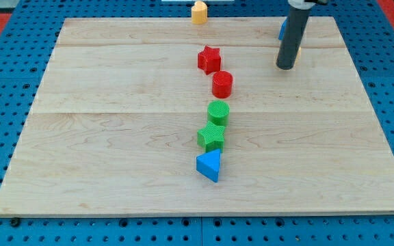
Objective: Move the red star to the bottom of the yellow hexagon
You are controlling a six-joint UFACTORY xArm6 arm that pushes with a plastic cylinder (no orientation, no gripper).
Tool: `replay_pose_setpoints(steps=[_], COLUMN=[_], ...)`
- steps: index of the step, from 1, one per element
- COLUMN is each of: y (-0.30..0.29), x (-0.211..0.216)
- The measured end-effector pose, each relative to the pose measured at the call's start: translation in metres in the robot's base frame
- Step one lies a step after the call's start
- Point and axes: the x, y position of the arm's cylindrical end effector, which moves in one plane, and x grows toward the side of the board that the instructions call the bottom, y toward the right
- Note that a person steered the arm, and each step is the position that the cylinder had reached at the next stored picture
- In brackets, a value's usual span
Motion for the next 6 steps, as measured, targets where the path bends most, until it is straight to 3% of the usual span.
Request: replay_pose_setpoints(steps=[2, 4, 5, 6], y=[-0.034, -0.182, -0.185, -0.134], x=[-0.015, -0.059, -0.012, -0.008])
